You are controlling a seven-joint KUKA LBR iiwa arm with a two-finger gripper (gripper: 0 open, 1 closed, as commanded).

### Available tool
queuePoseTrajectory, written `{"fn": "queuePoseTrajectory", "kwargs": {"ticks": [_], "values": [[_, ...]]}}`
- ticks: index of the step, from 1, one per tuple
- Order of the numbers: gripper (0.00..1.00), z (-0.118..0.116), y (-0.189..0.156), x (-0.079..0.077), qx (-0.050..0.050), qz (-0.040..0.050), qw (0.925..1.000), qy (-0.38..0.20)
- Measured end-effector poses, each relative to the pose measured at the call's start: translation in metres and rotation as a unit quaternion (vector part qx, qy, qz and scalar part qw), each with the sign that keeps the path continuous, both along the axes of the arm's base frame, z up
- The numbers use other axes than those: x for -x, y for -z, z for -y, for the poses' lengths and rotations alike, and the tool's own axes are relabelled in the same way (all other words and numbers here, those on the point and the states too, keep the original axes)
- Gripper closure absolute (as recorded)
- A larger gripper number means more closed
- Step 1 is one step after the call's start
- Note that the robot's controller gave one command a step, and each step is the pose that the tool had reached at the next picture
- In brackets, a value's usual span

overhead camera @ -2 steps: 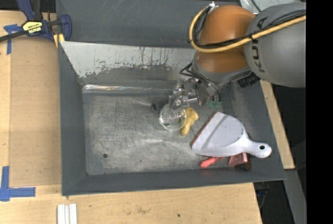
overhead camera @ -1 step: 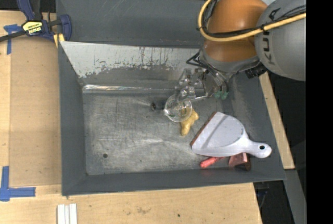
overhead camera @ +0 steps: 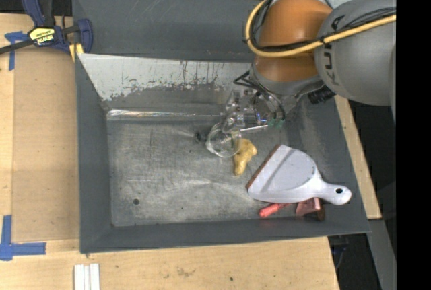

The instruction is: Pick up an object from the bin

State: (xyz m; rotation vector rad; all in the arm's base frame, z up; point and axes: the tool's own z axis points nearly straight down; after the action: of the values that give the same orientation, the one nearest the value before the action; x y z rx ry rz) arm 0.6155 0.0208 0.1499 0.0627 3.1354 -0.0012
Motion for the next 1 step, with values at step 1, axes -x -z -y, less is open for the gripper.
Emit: {"fn": "queuePoseTrajectory", "kwargs": {"ticks": [1], "values": [[1.00, 0.0043, -0.0262, 0.0484, -0.001, -0.0083, 0.9989, -0.046]]}}
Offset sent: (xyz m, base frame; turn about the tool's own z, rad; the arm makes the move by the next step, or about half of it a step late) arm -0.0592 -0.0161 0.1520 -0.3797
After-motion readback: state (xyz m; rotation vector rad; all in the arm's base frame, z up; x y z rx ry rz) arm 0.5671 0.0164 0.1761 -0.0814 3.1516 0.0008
